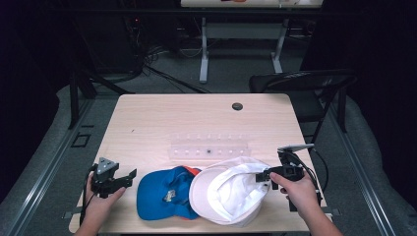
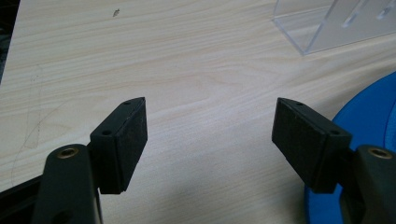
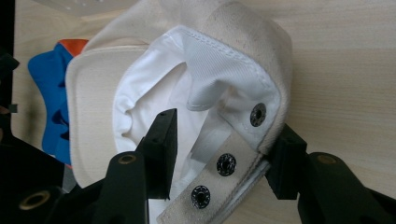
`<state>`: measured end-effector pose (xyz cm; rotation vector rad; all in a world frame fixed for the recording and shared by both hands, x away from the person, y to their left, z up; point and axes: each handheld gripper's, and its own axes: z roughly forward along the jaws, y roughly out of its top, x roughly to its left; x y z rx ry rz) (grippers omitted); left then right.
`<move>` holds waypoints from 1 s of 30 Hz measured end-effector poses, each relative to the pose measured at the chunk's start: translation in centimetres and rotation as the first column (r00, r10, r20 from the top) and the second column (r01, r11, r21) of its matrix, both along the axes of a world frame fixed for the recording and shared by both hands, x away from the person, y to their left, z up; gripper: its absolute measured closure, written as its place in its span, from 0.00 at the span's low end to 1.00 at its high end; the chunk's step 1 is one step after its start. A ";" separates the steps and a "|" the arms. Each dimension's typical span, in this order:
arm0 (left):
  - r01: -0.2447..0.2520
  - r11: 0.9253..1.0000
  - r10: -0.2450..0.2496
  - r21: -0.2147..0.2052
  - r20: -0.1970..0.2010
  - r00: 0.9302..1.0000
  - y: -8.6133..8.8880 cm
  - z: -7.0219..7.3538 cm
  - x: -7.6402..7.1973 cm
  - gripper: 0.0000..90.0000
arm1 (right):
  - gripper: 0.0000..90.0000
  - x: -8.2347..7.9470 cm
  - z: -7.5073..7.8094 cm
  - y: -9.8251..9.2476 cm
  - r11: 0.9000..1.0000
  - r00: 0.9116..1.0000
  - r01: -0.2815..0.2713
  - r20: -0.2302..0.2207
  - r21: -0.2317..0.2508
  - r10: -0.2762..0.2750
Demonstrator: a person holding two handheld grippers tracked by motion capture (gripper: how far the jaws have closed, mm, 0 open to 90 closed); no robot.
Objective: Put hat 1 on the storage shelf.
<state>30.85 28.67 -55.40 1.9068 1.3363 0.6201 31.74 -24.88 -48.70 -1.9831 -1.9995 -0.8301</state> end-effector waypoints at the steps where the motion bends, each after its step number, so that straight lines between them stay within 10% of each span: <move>1: -0.001 1.000 0.001 -0.002 0.000 1.000 0.0 0.0 0.0 0.30 | 0.59 0.0 0.2 0.1 1.000 1.000 0.009 0.004 0.007 -0.009; 10: -0.002 1.000 0.002 0.001 0.001 1.000 0.0 0.0 -0.1 0.30 | 0.76 0.1 0.9 0.5 1.000 1.000 0.002 0.004 0.013 -0.002; 30: -0.008 1.000 0.008 0.001 -0.007 1.000 0.0 -0.2 0.0 0.30 | 0.90 0.5 1.9 1.7 0.976 0.997 -0.083 -0.024 -0.201 0.080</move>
